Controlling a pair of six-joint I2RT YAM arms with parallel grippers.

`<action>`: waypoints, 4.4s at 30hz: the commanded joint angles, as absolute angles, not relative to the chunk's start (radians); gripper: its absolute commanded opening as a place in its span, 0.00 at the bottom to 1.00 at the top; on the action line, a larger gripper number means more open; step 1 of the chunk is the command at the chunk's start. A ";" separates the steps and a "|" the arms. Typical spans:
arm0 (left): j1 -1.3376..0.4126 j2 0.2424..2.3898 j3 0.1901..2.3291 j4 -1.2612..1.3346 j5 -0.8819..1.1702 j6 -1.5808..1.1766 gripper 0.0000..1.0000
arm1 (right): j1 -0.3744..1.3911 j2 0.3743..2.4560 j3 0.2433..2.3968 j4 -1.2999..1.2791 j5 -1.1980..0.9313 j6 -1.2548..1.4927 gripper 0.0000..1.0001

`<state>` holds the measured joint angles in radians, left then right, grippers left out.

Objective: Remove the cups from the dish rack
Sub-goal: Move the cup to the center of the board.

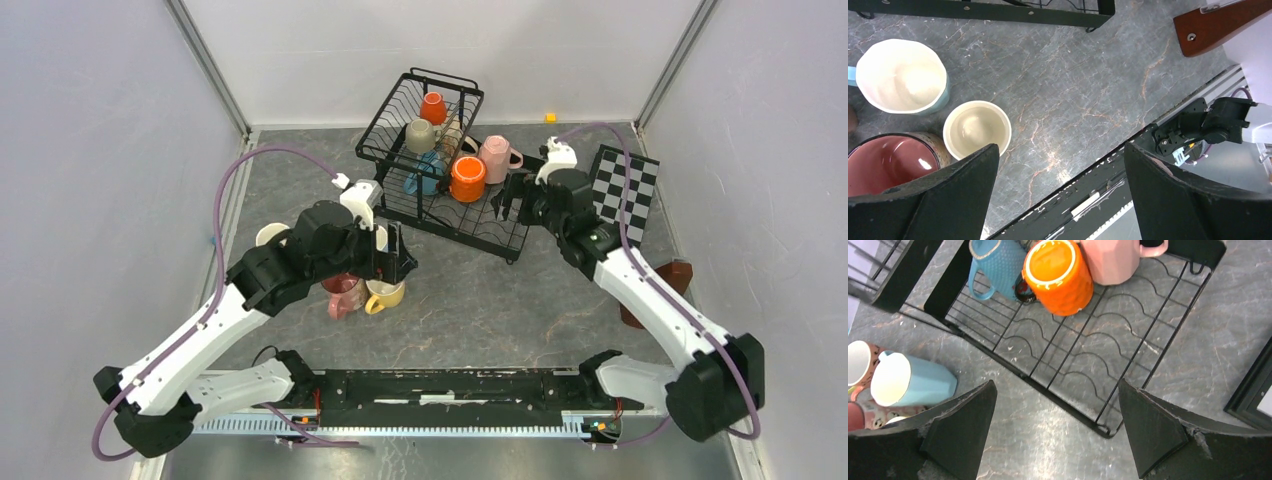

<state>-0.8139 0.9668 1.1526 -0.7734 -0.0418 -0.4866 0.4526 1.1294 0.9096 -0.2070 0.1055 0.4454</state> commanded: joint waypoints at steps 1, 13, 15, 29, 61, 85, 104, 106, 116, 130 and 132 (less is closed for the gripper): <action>-0.816 0.929 1.145 -0.743 -0.005 -0.533 1.00 | 0.385 1.232 1.004 -0.085 0.008 0.361 0.98; -0.816 0.856 1.151 -0.791 0.028 -0.538 1.00 | 0.301 1.610 1.325 -0.008 -0.056 0.158 0.98; -0.816 0.842 1.157 -0.802 0.027 -0.538 1.00 | 0.299 1.667 1.397 -0.014 -0.050 0.131 0.98; -0.816 0.792 1.181 -0.855 0.021 -0.554 1.00 | 0.258 1.960 1.665 -0.087 -0.087 0.045 0.98; -0.816 0.789 1.168 -0.868 0.014 -0.581 1.00 | 0.255 1.996 1.632 -0.186 0.086 0.168 0.67; -0.816 0.786 1.111 -0.808 0.056 -0.600 1.00 | 0.326 1.725 1.275 -0.152 0.223 0.407 0.76; -0.816 0.794 1.101 -0.795 0.062 -0.594 1.00 | 0.360 1.771 1.332 -0.199 0.136 0.058 0.98; -0.816 0.794 1.100 -0.797 0.063 -0.591 1.00 | 0.357 1.769 1.325 -0.188 0.110 0.008 0.98; -0.816 0.796 1.112 -0.814 0.058 -0.578 1.00 | 0.324 1.783 1.344 -0.169 -0.108 -0.177 0.98; -0.817 0.820 1.133 -0.826 0.060 -0.570 1.00 | 0.296 1.859 1.374 -0.222 -0.186 -0.233 0.98; -0.816 0.827 1.135 -0.825 0.064 -0.570 1.00 | 0.297 1.850 1.340 -0.201 -0.177 -0.227 0.98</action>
